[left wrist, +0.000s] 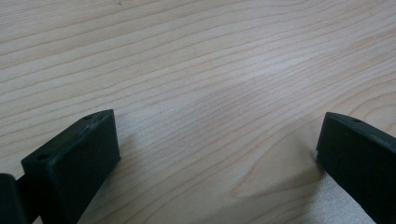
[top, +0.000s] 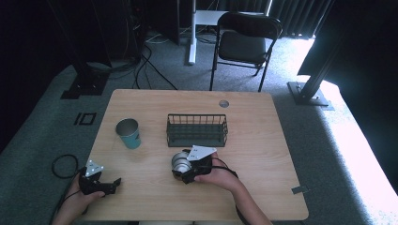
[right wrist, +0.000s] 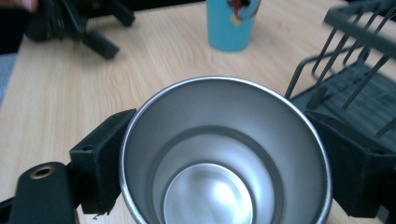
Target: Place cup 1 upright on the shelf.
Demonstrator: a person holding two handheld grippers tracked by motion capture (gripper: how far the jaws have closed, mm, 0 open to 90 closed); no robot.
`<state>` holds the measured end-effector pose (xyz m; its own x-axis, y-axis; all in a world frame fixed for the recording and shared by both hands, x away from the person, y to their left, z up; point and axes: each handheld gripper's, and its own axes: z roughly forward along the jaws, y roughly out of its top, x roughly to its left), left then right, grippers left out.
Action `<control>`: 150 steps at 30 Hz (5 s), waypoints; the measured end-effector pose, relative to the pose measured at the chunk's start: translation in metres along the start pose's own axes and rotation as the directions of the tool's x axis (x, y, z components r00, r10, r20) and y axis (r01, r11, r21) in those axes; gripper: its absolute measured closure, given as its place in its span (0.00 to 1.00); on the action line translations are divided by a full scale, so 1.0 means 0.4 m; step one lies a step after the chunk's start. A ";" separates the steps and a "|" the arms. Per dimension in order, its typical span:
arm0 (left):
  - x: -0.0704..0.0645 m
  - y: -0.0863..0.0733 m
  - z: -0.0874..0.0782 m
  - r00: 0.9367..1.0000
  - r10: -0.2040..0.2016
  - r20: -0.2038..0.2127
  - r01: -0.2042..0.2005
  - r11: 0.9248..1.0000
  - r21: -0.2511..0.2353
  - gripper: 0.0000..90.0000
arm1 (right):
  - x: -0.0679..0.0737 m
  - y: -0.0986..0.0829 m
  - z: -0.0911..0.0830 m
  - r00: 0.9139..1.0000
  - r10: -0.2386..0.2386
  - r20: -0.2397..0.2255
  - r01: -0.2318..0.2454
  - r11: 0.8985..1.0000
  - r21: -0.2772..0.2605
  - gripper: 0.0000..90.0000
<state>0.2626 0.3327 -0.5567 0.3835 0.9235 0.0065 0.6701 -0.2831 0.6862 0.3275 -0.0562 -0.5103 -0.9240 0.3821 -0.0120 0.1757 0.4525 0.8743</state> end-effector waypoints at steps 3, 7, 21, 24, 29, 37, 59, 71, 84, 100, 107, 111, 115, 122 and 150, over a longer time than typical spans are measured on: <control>0.000 0.000 0.000 1.000 0.000 -0.001 0.000 1.000 0.000 0.00 | -0.002 0.019 -0.011 1.000 0.001 0.012 -0.001 1.000 -0.007 0.15; 0.000 0.000 0.000 1.000 -0.002 0.000 0.002 1.000 -0.001 0.00 | -0.007 0.043 -0.026 1.000 -0.003 0.013 0.003 1.000 -0.009 0.15; 0.000 0.000 0.000 1.000 0.000 -0.001 0.000 1.000 -0.001 0.00 | -0.023 0.139 -0.075 1.000 -0.003 0.023 0.005 0.998 -0.070 0.15; 0.000 0.000 0.000 1.000 0.000 -0.001 0.000 1.000 -0.001 0.00 | -0.029 0.160 -0.084 1.000 0.003 0.031 -0.001 0.997 -0.077 0.15; 0.000 0.000 0.000 1.000 0.000 -0.001 0.000 1.000 -0.002 0.00 | -0.044 0.188 -0.099 0.999 0.015 0.050 -0.010 0.995 -0.101 0.15; 0.000 0.000 0.000 1.000 0.000 -0.001 0.000 1.000 -0.001 0.00 | -0.070 0.230 -0.125 0.994 0.031 0.103 -0.016 0.990 -0.139 0.15; 0.000 0.000 0.000 1.000 0.000 -0.001 0.000 1.000 -0.001 0.00 | -0.190 0.281 -0.155 0.849 0.246 0.468 -0.177 0.966 -0.187 0.15; 0.000 0.000 0.000 1.000 0.000 0.000 0.000 1.000 0.000 0.00 | -0.263 0.203 -0.114 0.735 0.321 0.598 -0.276 0.946 -0.168 0.15; 0.000 0.000 0.000 1.000 -0.001 0.000 0.001 1.000 0.000 0.00 | -0.277 0.143 -0.070 0.718 0.328 0.614 -0.317 0.939 -0.132 0.15; 0.000 0.000 0.000 1.000 0.000 0.000 0.000 1.000 0.000 0.00 | -0.281 0.090 -0.036 0.716 0.328 0.616 -0.348 0.933 -0.092 0.15; 0.000 0.000 0.000 1.000 0.000 0.000 0.000 1.000 0.000 0.00 | -0.280 0.090 -0.030 0.721 0.307 0.622 -0.330 0.940 -0.082 0.15; 0.000 0.000 0.000 1.000 0.000 0.000 0.000 1.000 0.000 0.00 | -0.279 0.092 -0.026 0.722 0.302 0.622 -0.325 0.942 -0.079 0.15; 0.000 0.000 0.000 1.000 0.000 0.000 0.000 1.000 0.000 0.00 | -0.278 0.090 -0.028 0.725 0.303 0.619 -0.324 0.942 -0.081 0.15; 0.000 0.000 0.000 1.000 0.000 0.000 0.000 1.000 0.000 0.00 | -0.276 0.089 -0.034 0.740 0.282 0.610 -0.313 0.948 -0.058 0.13; 0.000 0.000 0.000 1.000 0.000 -0.001 0.000 1.000 -0.001 0.00 | -0.242 0.078 -0.140 0.810 0.251 0.529 -0.271 0.962 -0.041 0.12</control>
<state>0.2626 0.3327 -0.5567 0.3828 0.9238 0.0066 0.6699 -0.2825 0.6866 0.4036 -0.1243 -0.4549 -0.5250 0.8498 -0.0473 0.4054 0.2985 0.8640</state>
